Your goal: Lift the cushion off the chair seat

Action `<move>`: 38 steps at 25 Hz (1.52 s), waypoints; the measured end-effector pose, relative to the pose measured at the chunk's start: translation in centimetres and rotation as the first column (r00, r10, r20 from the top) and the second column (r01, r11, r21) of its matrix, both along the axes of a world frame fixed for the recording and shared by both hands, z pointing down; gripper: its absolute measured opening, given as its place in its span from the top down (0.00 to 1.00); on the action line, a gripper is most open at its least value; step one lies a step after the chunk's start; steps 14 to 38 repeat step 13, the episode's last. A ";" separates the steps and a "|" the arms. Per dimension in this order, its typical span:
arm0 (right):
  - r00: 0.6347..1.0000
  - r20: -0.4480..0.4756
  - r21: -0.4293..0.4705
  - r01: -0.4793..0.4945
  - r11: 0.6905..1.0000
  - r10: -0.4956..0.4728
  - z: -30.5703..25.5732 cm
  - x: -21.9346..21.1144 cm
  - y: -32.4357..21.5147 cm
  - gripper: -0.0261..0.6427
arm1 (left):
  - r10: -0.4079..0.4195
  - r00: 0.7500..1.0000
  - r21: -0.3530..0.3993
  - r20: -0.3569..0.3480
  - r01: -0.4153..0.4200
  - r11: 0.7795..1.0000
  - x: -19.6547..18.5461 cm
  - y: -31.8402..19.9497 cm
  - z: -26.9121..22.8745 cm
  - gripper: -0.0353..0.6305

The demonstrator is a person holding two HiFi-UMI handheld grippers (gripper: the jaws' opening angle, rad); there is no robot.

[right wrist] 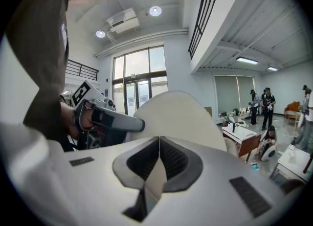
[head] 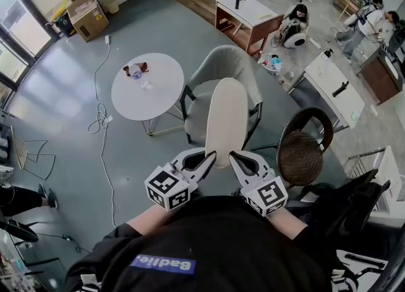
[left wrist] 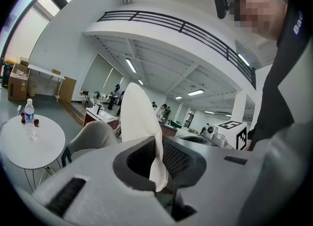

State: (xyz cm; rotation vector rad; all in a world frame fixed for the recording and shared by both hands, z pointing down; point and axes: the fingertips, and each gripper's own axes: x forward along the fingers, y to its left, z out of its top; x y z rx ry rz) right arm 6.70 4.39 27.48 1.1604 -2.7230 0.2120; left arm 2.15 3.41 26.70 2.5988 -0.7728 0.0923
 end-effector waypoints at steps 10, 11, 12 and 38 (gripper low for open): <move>1.000 -0.003 0.006 -0.007 1.000 0.007 -0.5 0.6 -0.4 0.92 | -0.021 1.000 -0.005 -0.008 0.021 1.000 -0.3 -0.1 -0.1 0.88; 1.000 -0.005 0.010 -0.008 1.000 0.008 -0.6 0.8 -0.5 0.92 | -0.024 1.000 -0.004 -0.010 0.024 1.000 -0.2 -0.2 -0.1 0.88; 1.000 -0.006 0.014 -0.010 1.000 0.010 -0.7 1.0 -0.5 0.92 | -0.027 1.000 -0.004 -0.011 0.027 1.000 -0.2 -0.3 -0.1 0.88; 1.000 -0.007 0.018 -0.012 1.000 0.012 -0.8 1.2 -0.5 0.92 | -0.030 0.999 -0.004 -0.013 0.030 1.000 -0.2 -0.3 0.0 0.88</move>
